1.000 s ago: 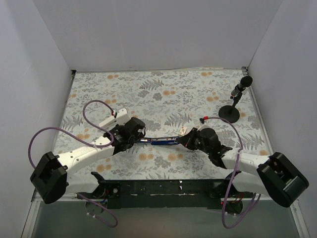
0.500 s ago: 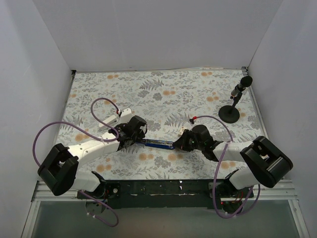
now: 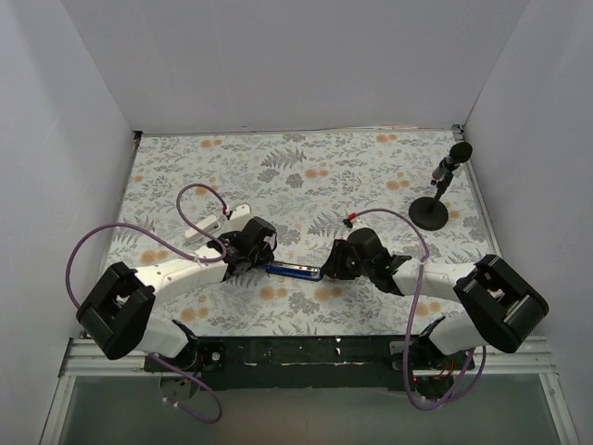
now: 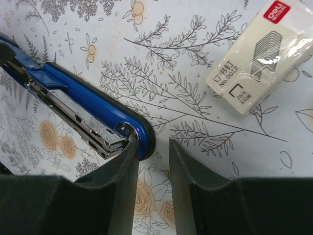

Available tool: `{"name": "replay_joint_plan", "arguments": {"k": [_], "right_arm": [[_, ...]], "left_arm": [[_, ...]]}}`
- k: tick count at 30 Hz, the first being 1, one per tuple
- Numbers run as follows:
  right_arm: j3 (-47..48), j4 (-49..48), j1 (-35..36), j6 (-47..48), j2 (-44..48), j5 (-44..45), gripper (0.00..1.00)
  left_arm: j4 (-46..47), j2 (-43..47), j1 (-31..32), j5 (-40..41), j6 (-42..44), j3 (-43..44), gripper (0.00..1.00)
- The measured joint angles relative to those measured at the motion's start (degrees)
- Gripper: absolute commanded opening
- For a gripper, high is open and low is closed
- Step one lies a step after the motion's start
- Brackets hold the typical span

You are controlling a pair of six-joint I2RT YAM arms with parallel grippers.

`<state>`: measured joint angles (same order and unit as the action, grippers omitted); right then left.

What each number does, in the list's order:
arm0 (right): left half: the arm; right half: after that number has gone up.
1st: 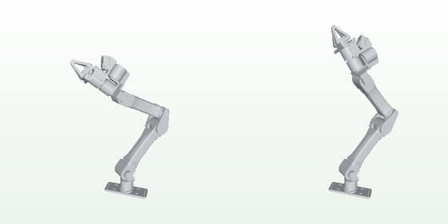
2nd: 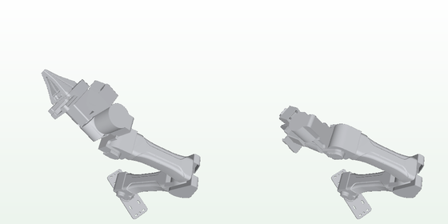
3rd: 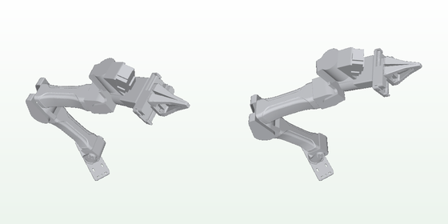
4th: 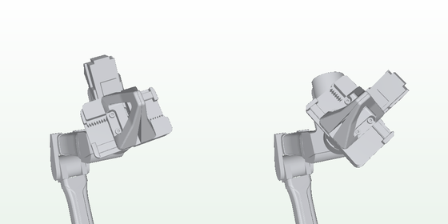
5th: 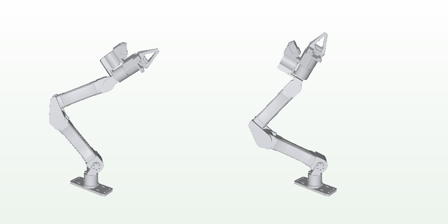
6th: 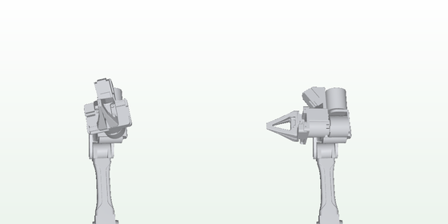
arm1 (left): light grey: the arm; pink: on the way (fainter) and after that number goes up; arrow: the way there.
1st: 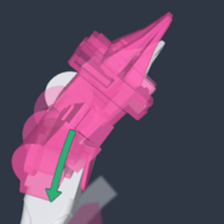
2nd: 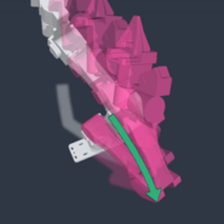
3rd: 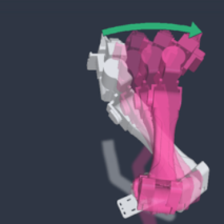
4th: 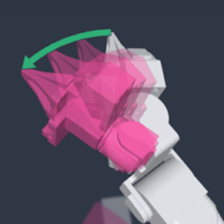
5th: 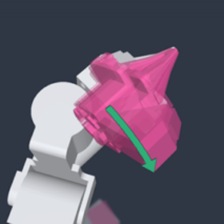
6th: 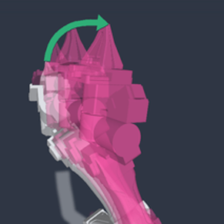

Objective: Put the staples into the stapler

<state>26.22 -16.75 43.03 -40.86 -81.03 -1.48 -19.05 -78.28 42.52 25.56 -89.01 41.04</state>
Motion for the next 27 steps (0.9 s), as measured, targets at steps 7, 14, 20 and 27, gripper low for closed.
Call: {"name": "replay_joint_plan", "arguments": {"k": [7,14,20,27], "right_arm": [[1.88,10.25,0.39,4.76,4.57,5.51,0.48],[4.07,23.85,3.85,15.96,11.34,7.69,0.6],[11.78,26.23,7.56,30.62,11.26,6.34,0.71],[21.24,27.36,10.78,45.31,2.78,2.23,0.73]], "left_arm": [[0.0,-0.46,-0.48,-0.81,0.7,0.07,0.47],[-2.14,4.87,-5.9,-2.14,3.72,2.99,0.7],[-3.98,16.72,-11.76,-0.5,8.94,5.55,0.98],[-0.83,35.65,-12.33,7.02,18.88,2.16,0.98]]}}
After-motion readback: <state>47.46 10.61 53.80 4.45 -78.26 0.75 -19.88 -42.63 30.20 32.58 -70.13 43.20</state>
